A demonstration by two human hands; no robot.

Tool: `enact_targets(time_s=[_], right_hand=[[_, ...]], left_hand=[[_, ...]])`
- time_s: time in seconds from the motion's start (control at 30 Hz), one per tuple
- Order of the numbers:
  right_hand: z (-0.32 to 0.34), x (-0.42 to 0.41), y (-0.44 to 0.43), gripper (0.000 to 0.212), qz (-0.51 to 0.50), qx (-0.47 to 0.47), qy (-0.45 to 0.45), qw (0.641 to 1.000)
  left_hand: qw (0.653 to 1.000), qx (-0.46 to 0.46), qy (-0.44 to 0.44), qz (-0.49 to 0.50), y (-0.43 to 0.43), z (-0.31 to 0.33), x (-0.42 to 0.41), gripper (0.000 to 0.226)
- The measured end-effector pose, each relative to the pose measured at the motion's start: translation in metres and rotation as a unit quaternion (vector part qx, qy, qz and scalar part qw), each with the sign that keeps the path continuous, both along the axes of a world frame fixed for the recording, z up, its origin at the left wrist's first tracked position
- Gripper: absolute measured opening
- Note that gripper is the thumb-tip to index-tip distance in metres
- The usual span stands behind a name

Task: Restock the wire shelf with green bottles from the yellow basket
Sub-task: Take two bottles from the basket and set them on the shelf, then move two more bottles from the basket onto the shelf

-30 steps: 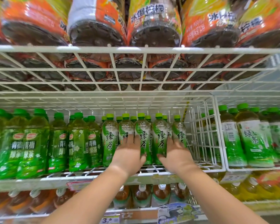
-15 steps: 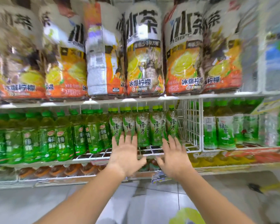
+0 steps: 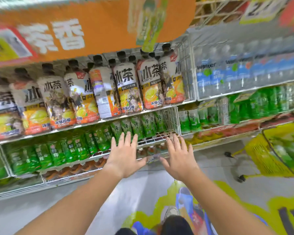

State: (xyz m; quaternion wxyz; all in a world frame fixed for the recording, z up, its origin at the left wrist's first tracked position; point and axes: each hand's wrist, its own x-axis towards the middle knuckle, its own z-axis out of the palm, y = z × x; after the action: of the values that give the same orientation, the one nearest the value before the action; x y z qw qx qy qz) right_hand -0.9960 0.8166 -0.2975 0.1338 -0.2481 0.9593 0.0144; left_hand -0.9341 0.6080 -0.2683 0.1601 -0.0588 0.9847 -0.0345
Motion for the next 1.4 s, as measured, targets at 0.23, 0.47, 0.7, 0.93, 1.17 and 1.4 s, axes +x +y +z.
enact_targets(time_s=[0.23, 0.47, 0.7, 0.93, 1.17, 1.4], right_hand=[[0.067, 0.076, 0.033, 0.094, -0.099, -0.025, 0.008, 0.995], [0.111, 0.151, 0.083, 0.082, -0.187, -0.009, 0.036, 0.982], [0.137, 0.198, 0.169, 0.084, -0.259, -0.01, 0.078, 0.963], [0.16, 0.223, 0.289, 0.083, -0.308, -0.002, 0.098, 0.946], [0.171, 0.231, 0.427, 0.082, -0.343, 0.022, 0.094, 0.935], [0.185, 0.225, 0.538, 0.085, -0.345, 0.06, 0.122, 0.929]], left_hand=[[0.994, 0.032, 0.016, -0.102, 0.028, 0.067, 0.038, 0.1], [0.973, 0.031, 0.041, -0.224, 0.082, 0.101, 0.063, 0.101], [0.946, 0.043, 0.057, -0.316, 0.171, 0.126, 0.078, 0.103], [0.923, 0.025, 0.077, -0.375, 0.297, 0.14, 0.079, 0.105], [0.913, 0.029, 0.101, -0.395, 0.449, 0.15, 0.073, 0.109], [0.899, 0.052, 0.094, -0.424, 0.564, 0.16, 0.054, 0.103]])
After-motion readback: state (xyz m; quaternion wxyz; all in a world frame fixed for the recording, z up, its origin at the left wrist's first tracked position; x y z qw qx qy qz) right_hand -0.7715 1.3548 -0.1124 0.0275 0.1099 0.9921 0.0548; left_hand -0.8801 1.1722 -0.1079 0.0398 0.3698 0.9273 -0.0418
